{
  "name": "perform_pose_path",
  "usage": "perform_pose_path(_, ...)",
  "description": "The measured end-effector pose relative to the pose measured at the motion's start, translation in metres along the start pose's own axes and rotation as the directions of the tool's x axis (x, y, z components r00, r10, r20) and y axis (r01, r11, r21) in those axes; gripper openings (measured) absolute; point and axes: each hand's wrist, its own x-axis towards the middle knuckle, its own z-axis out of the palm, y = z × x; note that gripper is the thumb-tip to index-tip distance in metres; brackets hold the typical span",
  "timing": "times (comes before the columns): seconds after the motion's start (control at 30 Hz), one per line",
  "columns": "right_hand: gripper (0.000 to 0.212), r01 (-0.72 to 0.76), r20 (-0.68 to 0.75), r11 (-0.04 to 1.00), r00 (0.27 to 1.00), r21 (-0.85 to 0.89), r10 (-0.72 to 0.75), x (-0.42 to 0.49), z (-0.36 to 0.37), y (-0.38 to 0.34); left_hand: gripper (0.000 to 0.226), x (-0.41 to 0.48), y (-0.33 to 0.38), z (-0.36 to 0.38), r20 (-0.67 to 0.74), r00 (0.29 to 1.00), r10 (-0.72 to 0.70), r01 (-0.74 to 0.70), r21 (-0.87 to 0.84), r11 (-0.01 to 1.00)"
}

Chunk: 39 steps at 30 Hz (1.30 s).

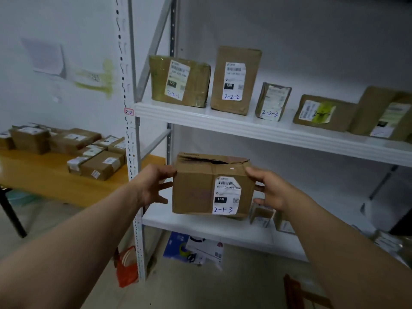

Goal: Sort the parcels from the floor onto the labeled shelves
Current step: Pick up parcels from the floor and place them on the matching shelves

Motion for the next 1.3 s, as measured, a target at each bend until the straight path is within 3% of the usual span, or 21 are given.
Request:
perform_pose_path(0.07, 0.013, 0.029, -0.048, 1.0, 0.998, -0.005, -0.029, -0.005, -0.007, -0.006, 0.035, -0.001, 0.008, 0.009, 0.036, 0.998, 0.042, -0.043, 0.038, 0.998)
perform_pose_path(0.17, 0.008, 0.044, -0.111, 0.998, 0.993, -0.04, -0.048, -0.012, -0.012, -0.015, 0.062, 0.0, 0.016, 0.024, 0.082, 0.989, 0.125, -0.129, 0.041, 0.991)
perform_pose_path(0.27, 0.013, 0.06, -0.146, 0.996, 0.987, -0.068, -0.07, -0.019, -0.016, -0.023, 0.079, 0.002, 0.018, 0.035, 0.125, 0.973, 0.196, -0.203, 0.045, 0.978)
perform_pose_path(0.33, 0.035, 0.09, -0.133, 0.993, 0.986, -0.077, -0.1, -0.023, -0.022, -0.026, 0.083, 0.005, 0.021, 0.039, 0.154, 0.965, 0.212, -0.23, 0.113, 0.967)
perform_pose_path(0.43, 0.09, 0.129, -0.092, 0.972, 0.985, -0.195, -0.149, -0.029, -0.031, -0.033, 0.084, 0.01, 0.027, 0.047, 0.167, 0.965, 0.201, -0.234, 0.214, 0.948)
perform_pose_path(0.5, 0.106, 0.187, -0.125, 0.944, 0.966, -0.273, -0.228, -0.03, -0.031, -0.038, 0.085, 0.011, 0.034, 0.056, 0.195, 0.962, 0.191, -0.237, 0.244, 0.94)
perform_pose_path(0.63, 0.073, 0.417, -0.351, 0.887, 0.815, -0.199, -0.462, -0.031, -0.03, -0.062, 0.087, 0.012, 0.057, 0.077, 0.21, 0.951, 0.226, -0.271, 0.218, 0.937)
perform_pose_path(0.7, 0.061, 0.475, -0.409, 0.84, 0.734, -0.262, -0.542, -0.036, -0.03, -0.079, 0.083, 0.01, 0.07, 0.087, 0.189, 0.945, 0.267, -0.303, 0.196, 0.933)
perform_pose_path(0.83, 0.067, 0.538, -0.457, 0.78, 0.633, -0.319, -0.624, -0.05, -0.031, -0.11, 0.076, 0.009, 0.093, 0.101, 0.153, 0.918, 0.366, -0.382, 0.086, 0.92)
perform_pose_path(1.07, 0.069, 0.614, -0.536, 0.754, 0.566, -0.233, -0.626, -0.069, -0.041, -0.123, 0.072, 0.008, 0.105, 0.132, 0.207, 0.872, 0.444, -0.447, -0.033, 0.894)
perform_pose_path(1.17, 0.065, 0.665, -0.592, 0.711, 0.485, -0.23, -0.644, -0.077, -0.05, -0.135, 0.068, 0.003, 0.124, 0.151, 0.26, 0.804, 0.535, -0.536, -0.073, 0.841)
perform_pose_path(1.3, 0.064, 0.71, -0.651, 0.608, 0.278, -0.356, -0.706, -0.095, -0.059, -0.186, 0.07, -0.006, 0.175, 0.185, 0.277, 0.666, 0.692, -0.688, -0.129, 0.714)
